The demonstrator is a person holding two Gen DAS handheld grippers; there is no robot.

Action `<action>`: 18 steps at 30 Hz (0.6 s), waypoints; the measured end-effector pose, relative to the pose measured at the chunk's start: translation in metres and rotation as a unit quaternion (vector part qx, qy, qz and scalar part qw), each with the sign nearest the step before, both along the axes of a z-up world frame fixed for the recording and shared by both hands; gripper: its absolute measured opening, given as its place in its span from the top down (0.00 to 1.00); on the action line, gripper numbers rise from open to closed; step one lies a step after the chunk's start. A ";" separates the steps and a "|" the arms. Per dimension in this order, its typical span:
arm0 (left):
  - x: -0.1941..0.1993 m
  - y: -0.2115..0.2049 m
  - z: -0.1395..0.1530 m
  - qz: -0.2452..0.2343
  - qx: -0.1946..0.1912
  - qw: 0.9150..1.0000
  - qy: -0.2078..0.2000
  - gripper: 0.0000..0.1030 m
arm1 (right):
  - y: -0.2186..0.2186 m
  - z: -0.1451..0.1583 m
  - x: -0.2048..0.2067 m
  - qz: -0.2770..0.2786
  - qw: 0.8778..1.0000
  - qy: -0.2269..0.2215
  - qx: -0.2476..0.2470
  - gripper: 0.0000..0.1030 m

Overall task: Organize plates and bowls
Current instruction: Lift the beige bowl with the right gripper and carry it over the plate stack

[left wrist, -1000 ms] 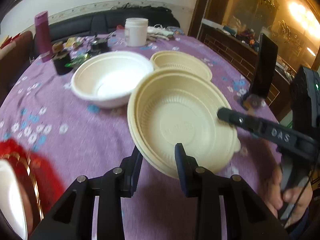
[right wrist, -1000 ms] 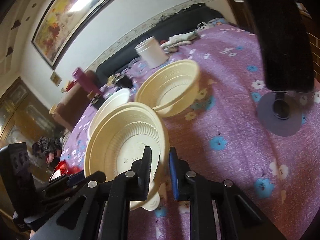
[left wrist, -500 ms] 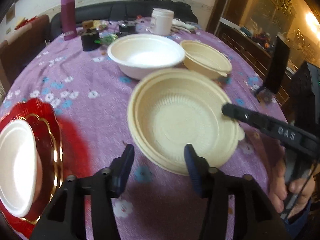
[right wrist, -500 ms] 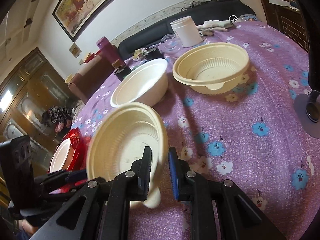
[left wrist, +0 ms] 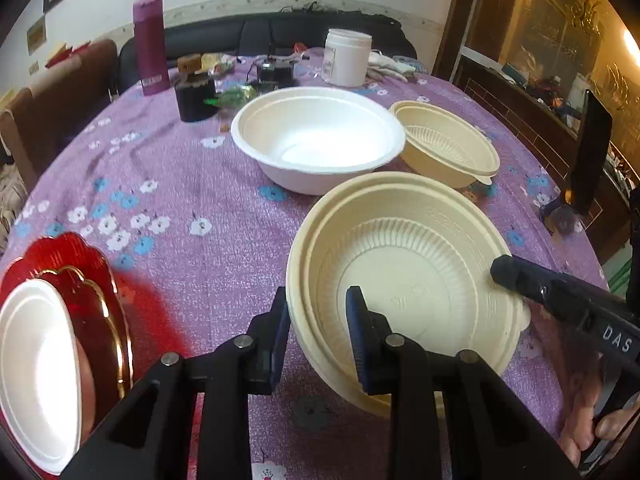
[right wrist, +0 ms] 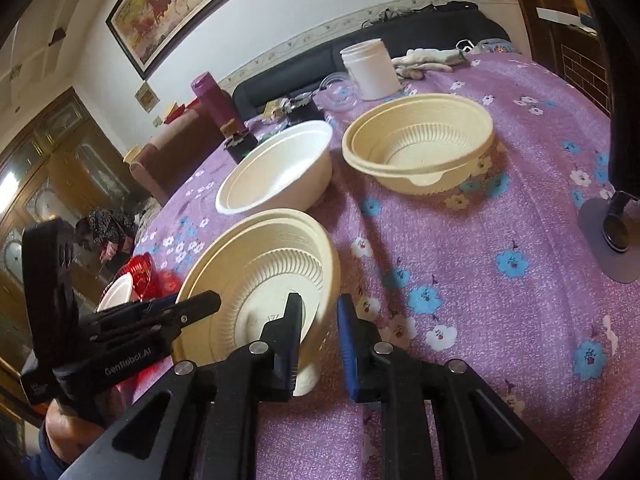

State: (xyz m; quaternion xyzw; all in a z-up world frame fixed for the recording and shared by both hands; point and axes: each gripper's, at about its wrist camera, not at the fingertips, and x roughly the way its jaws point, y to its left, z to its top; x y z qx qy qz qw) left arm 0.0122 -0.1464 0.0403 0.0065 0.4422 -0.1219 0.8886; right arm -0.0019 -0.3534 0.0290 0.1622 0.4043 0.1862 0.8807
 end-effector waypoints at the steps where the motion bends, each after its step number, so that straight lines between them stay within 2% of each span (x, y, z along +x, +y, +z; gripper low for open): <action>1: -0.003 0.000 0.003 0.001 0.002 1.000 -0.006 0.74 | -0.001 0.000 0.000 0.000 1.000 -0.001 0.005 0.81; 8: -0.021 -0.004 0.017 0.004 0.025 0.999 -0.043 0.74 | -0.004 0.011 -0.007 0.006 0.999 -0.027 0.029 0.81; 18: -0.031 0.002 0.019 0.008 0.023 0.999 -0.046 0.74 | 0.003 0.020 -0.012 0.020 0.998 -0.055 0.034 0.81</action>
